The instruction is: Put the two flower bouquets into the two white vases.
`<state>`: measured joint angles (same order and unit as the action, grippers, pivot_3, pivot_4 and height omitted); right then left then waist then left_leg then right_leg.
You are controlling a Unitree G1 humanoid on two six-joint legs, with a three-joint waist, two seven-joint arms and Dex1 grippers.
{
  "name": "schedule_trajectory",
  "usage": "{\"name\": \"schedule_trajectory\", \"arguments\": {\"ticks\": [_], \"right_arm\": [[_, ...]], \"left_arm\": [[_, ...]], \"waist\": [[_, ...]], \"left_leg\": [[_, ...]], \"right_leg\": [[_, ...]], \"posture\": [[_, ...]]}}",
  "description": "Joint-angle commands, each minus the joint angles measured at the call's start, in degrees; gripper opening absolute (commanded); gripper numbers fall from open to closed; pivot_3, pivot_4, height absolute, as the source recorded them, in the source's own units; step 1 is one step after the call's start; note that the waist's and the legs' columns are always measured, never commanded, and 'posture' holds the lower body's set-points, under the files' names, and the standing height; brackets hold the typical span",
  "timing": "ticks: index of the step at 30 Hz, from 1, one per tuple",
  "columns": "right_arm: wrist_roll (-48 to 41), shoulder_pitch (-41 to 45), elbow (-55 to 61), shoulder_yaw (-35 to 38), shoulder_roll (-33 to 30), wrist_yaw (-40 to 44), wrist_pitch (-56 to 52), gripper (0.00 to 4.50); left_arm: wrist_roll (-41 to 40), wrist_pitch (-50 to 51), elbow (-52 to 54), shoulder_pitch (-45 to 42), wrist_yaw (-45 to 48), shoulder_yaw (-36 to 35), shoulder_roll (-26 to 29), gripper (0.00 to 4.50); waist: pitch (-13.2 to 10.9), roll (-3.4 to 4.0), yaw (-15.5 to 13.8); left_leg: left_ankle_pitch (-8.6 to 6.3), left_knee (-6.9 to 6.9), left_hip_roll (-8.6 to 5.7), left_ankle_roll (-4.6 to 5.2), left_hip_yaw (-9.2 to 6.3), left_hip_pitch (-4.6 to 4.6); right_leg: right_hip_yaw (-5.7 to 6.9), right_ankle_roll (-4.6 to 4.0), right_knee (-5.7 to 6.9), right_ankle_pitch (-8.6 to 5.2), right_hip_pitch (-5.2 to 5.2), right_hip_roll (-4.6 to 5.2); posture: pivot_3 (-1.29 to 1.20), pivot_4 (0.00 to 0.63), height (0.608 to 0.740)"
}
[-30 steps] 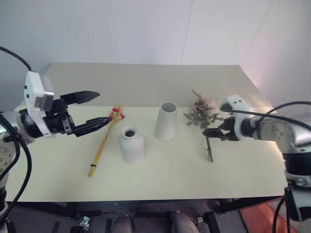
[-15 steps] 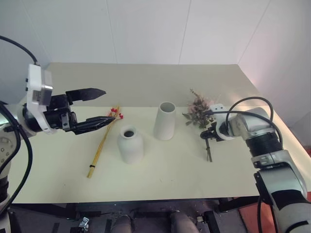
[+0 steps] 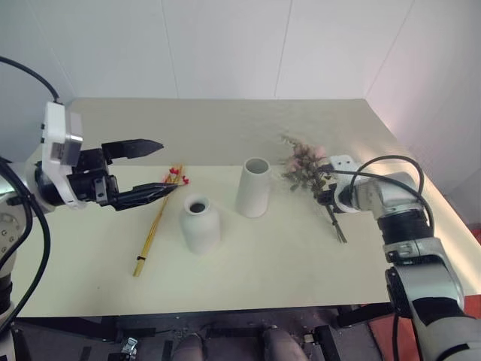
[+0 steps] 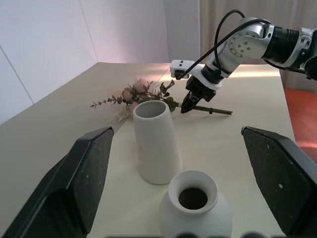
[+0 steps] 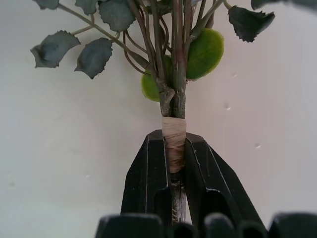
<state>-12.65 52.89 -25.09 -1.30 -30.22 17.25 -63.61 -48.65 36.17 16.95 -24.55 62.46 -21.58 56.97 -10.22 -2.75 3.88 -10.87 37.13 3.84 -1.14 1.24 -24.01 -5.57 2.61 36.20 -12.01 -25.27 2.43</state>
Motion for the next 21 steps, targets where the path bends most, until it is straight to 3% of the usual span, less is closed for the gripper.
{"name": "schedule_trajectory", "arguments": {"ticks": [1,3,6,12,21], "right_arm": [[-1.47,1.57,7.10,11.43,3.26,-7.02,14.00,0.19],[-5.23,2.39,9.66,18.02,6.47,-7.75,22.14,0.19],[-11.32,3.59,14.87,21.80,9.90,-2.56,29.34,0.19],[-17.30,5.72,22.17,19.59,14.84,2.73,33.46,0.19],[-18.60,5.18,22.70,15.46,20.09,3.18,34.42,0.19]], "left_arm": [[-0.95,0.28,1.03,0.34,-0.21,-2.29,0.90,4.50],[-1.66,0.90,0.71,0.42,-0.23,-2.65,0.82,4.50],[-2.89,2.16,0.53,0.46,-1.21,-3.48,0.68,4.50],[-3.44,3.54,1.47,2.36,-2.89,-5.21,0.56,4.50],[-3.82,3.46,2.96,4.71,-5.65,-6.90,0.03,4.50]], "waist": [[0.00,0.00,0.13],[-0.01,0.01,0.54],[-0.02,0.04,0.50],[-0.04,0.06,0.41],[-0.05,0.08,0.16]], "left_leg": [[0.00,0.00,0.00,0.00,0.00,0.00],[0.00,0.00,0.01,0.00,0.00,0.00],[0.00,-0.06,0.02,0.00,-0.05,0.00],[0.00,-0.07,0.04,0.00,-0.06,0.03],[0.00,-0.07,0.06,0.00,-0.05,0.03]], "right_leg": [[-0.01,0.02,0.01,-0.01,-0.01,0.00],[-0.03,0.05,0.02,0.00,-0.06,-0.01],[0.00,0.05,0.04,0.01,-0.06,-0.04],[0.01,0.02,0.06,0.02,-0.02,-0.04],[0.04,-0.25,0.05,0.15,-0.02,-0.04]], "posture": [[0.00,0.150,0.740],[0.00,0.150,0.740],[0.00,0.150,0.740],[0.00,0.150,0.740],[0.00,0.150,0.740]]}}
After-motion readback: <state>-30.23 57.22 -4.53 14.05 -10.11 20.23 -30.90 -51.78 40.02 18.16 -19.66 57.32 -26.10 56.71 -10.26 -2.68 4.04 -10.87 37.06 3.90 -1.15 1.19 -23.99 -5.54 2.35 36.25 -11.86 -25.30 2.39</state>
